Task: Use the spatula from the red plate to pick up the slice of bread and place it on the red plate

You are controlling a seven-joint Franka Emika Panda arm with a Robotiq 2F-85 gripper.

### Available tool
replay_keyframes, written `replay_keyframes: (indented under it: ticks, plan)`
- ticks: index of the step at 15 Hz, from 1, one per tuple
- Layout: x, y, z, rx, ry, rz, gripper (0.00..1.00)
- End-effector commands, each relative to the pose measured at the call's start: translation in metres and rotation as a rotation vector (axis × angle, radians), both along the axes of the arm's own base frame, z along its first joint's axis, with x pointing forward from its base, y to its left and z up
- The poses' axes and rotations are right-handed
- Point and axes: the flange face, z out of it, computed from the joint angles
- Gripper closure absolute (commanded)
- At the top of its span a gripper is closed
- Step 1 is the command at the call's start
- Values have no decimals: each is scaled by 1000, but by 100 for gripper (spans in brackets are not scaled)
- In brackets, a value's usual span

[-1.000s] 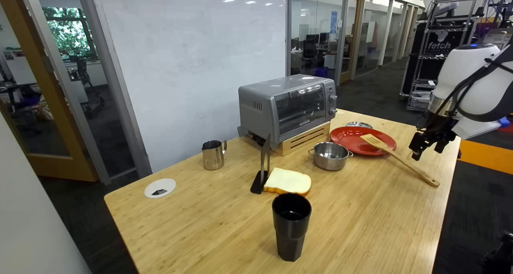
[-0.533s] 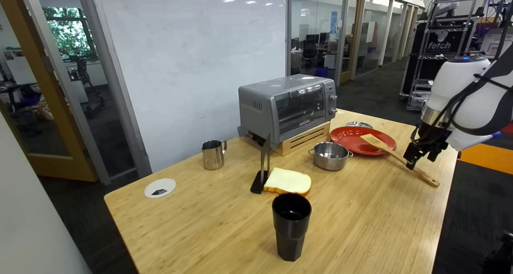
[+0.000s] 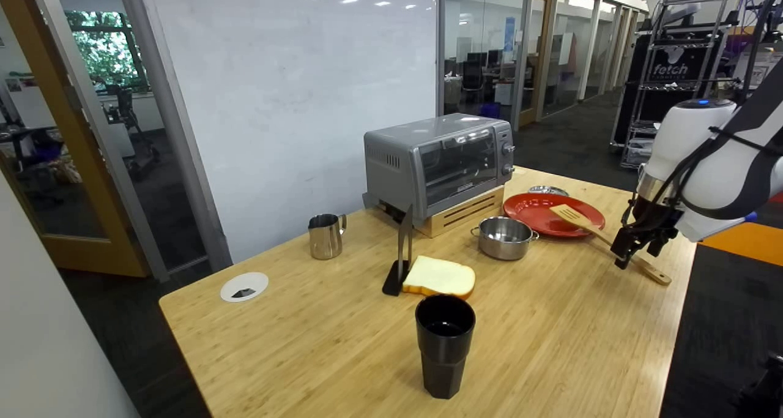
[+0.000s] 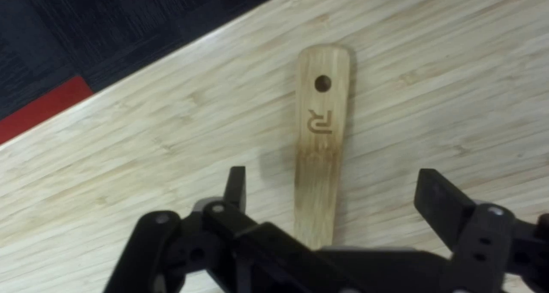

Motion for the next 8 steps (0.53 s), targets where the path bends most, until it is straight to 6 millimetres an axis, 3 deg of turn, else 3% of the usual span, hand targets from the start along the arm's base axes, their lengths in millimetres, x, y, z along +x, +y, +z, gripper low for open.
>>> replay_keyframes:
  ticks: [1, 8]
  plan:
    - [-3, -5, -4, 6, -17, -5, 0]
    - [-4, -14, -1, 16, -43, -38, 0]
